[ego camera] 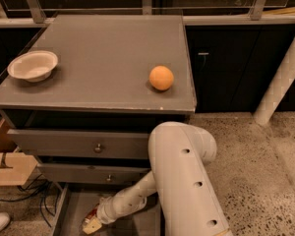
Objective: Place coke can into bottom drawer
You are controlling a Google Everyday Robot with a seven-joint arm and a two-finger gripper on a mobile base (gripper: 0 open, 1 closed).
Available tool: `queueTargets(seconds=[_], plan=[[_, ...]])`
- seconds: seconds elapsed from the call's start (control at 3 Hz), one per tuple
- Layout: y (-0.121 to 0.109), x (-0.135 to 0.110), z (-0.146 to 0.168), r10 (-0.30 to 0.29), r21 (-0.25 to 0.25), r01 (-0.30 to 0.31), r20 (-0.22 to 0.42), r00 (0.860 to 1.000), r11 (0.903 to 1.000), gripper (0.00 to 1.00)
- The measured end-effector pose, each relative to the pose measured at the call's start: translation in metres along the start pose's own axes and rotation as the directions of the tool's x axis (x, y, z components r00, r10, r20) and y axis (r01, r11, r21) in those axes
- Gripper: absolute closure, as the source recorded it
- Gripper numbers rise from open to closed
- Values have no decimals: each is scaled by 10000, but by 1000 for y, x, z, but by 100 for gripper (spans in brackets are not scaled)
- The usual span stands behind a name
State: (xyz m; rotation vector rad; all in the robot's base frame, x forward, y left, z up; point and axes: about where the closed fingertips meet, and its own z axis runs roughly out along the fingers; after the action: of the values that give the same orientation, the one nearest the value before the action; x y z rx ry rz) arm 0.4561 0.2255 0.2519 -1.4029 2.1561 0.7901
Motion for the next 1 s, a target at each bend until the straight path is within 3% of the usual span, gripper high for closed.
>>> queueTargets(seconds=[1.0], plan=[[-31, 64, 27, 421, 150, -422, 83, 9991, 9990, 100]])
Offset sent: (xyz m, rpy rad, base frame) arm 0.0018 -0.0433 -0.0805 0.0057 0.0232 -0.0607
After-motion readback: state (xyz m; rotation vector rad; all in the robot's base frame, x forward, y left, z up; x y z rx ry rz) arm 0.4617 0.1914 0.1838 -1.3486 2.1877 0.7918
